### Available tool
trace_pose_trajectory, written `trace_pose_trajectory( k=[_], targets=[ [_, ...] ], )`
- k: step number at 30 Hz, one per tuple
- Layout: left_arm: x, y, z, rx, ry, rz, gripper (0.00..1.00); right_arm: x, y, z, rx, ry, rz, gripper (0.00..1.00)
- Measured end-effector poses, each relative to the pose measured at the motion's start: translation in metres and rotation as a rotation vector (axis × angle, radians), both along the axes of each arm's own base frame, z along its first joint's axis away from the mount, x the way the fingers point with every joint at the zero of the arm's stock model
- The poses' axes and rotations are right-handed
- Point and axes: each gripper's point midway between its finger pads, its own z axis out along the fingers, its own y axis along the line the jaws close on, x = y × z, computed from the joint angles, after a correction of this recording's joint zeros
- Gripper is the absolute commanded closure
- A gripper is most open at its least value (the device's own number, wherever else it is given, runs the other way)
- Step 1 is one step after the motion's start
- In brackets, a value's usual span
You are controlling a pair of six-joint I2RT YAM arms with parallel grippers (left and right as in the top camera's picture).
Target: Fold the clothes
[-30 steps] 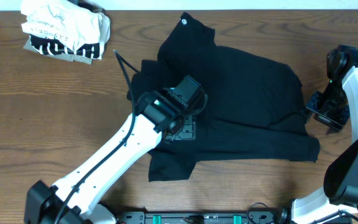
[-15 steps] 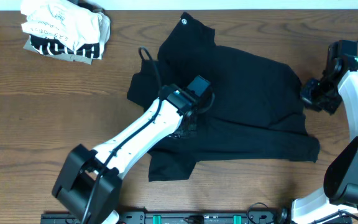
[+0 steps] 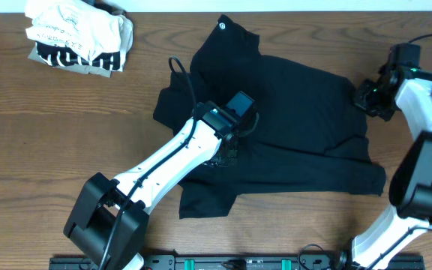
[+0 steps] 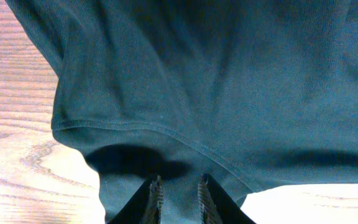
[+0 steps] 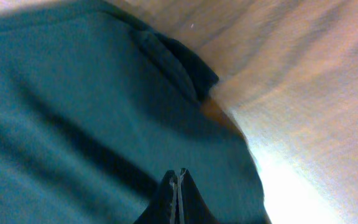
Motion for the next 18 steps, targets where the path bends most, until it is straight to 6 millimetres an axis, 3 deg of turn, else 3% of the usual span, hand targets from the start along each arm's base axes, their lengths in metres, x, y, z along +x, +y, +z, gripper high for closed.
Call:
trace_pose_trajectory(
  k=[7,18],
  targets=[
    [0.003,-0.003,0.0,-0.011,-0.013,0.0,0.77,0.008,0.005,-0.038,0.043,0.024,0.019,0.99],
    [0.005,-0.005,0.0,-0.019,-0.022,0.0,0.76,0.023,-0.011,-0.038,-0.045,-0.024,0.008,0.99]
  ],
)
